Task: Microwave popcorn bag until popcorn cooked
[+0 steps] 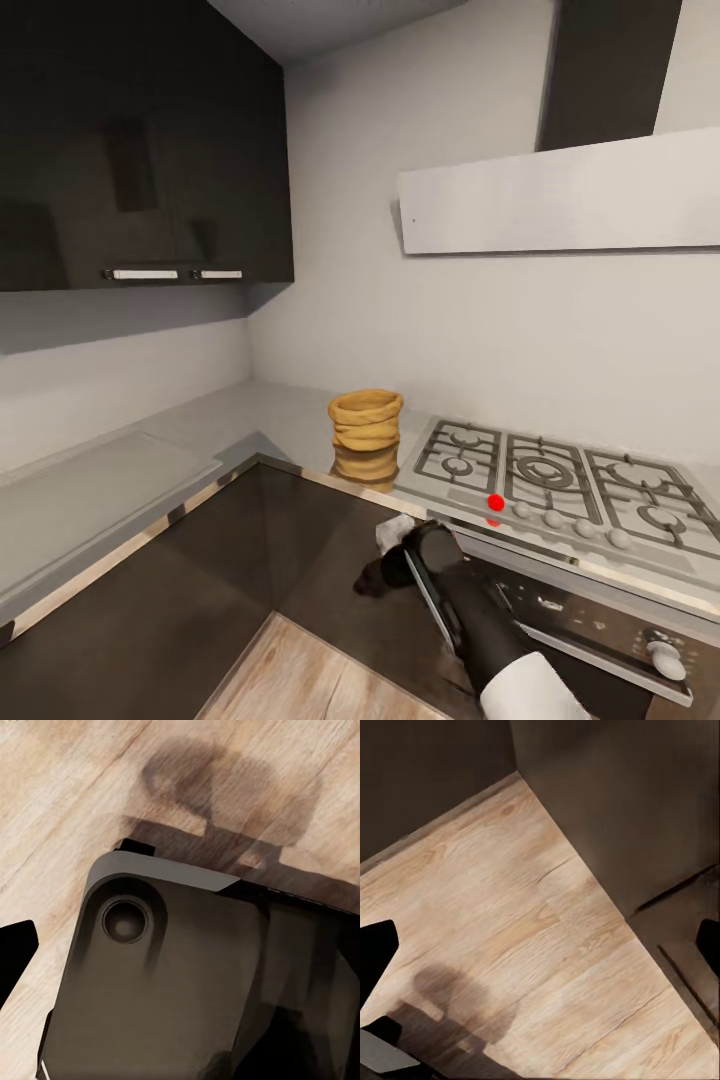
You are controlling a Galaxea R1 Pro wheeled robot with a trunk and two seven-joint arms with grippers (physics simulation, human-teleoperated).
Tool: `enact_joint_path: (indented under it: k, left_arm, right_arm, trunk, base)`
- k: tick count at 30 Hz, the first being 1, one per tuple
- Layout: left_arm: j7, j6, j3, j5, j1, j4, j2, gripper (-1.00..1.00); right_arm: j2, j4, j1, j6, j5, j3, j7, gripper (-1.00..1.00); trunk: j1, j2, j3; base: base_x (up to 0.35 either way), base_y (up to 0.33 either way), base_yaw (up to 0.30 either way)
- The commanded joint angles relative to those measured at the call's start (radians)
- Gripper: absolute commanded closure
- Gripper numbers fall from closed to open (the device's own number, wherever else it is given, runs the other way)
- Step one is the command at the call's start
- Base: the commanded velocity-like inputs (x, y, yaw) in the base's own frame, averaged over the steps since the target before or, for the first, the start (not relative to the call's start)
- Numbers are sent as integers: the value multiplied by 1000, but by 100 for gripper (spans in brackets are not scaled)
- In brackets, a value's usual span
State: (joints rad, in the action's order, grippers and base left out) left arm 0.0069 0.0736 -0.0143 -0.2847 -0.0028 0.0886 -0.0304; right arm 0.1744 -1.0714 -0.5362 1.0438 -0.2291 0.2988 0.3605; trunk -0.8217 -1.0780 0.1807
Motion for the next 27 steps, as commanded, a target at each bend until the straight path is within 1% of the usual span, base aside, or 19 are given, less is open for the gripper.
enact_joint_path:
  k: [1,2,3,4,5,7,8,10,12,13,14,15,16,17,18,20,22,25,27]
  left_arm:
    - [1,3,-1,-4,0,0,0,-100]
    - [1,2,-1,-4,0,0,0,-100]
    - [1,2,-1,-4,0,0,0,-100]
    - [1,3,0,-4,0,0,0,-100]
    - [1,2,0,-4,0,0,0,-100]
    - [1,3,0,-4,0,0,0,-100]
    - [1,3,0,-4,0,1,0,-100]
    - [1,3,0,-4,0,2,0,-100]
    - [1,3,-1,-4,0,2,0,-100]
    - [1,3,-1,-4,0,2,0,-100]
    - [1,3,-1,-4,0,2,1,-100]
    - [1,3,-1,-4,0,2,1,-100]
    - [1,3,-1,-4,0,2,1,-100]
    - [1,3,-1,-4,0,2,1,-100]
    - [1,3,-1,-4,0,2,1,-100]
    - [1,3,-1,-7,0,2,1,-100]
    - [1,3,-1,-10,0,2,1,-100]
    - [1,3,-1,-11,0,3,1,-100]
    - [1,3,-1,-11,0,3,1,-100]
  right_arm:
    - [0,0,-30,3,-8,0,8,-100]
    - [0,1,-59,3,-7,0,8,-100]
    - [0,3,-112,3,-5,0,8,-100]
    - [0,6,-236,3,-2,-1,3,-100]
    - [0,6,-265,3,-3,-1,0,-100]
    - [0,8,-354,3,-4,-2,-7,-100]
    - [0,15,-388,3,-4,-5,-9,-100]
    - [0,57,-450,3,-5,-9,-26,-100]
    - [0,97,-494,3,-5,-11,-48,-100]
    - [0,136,-537,3,-6,-15,-75,-100]
    - [0,203,-598,3,-5,-28,-125,-100]
    - [0,239,-627,3,-5,-38,-153,-100]
    - [0,292,-666,3,-4,-57,-194,-100]
    - [0,326,-691,3,-4,-73,-220,-100]
    - [0,375,-727,3,-4,-111,-253,-100]
    - [0,426,-758,3,-4,-170,-286,-100]
    - [0,457,-774,3,-4,-247,-334,-100]
    - [0,463,-779,3,-4,-294,-391,-100]
    - [0,461,-780,3,-3,-308,-410,-100]
  trunk:
    - [0,-1,2]
    - [0,-1,2]
    - [0,-1,2]
    - [0,-1,2]
    - [0,-1,2]
    - [0,-1,2]
    - [0,-1,2]
    - [0,-1,2]
    - [0,-1,2]
    - [0,-1,2]
    - [0,-1,2]
    - [0,-1,2]
    - [0,-1,2]
    - [0,-1,2]
    - [0,-1,2]
    - [0,-1,2]
    - [0,-1,2]
    - [0,-1,2]
    - [0,-1,2]
  base:
    - [0,0,0]
    - [0,0,0]
    - [0,0,0]
    - [0,0,0]
    - [0,0,0]
    - [0,0,0]
    - [0,0,0]
    - [0,0,0]
    - [0,0,0]
    - [0,0,0]
    - [0,0,0]
    - [0,0,0]
    - [0,0,0]
    - [0,0,0]
    - [0,0,0]
    - [0,0,0]
    - [0,0,0]
    - [0,0,0]
    - [0,0,0]
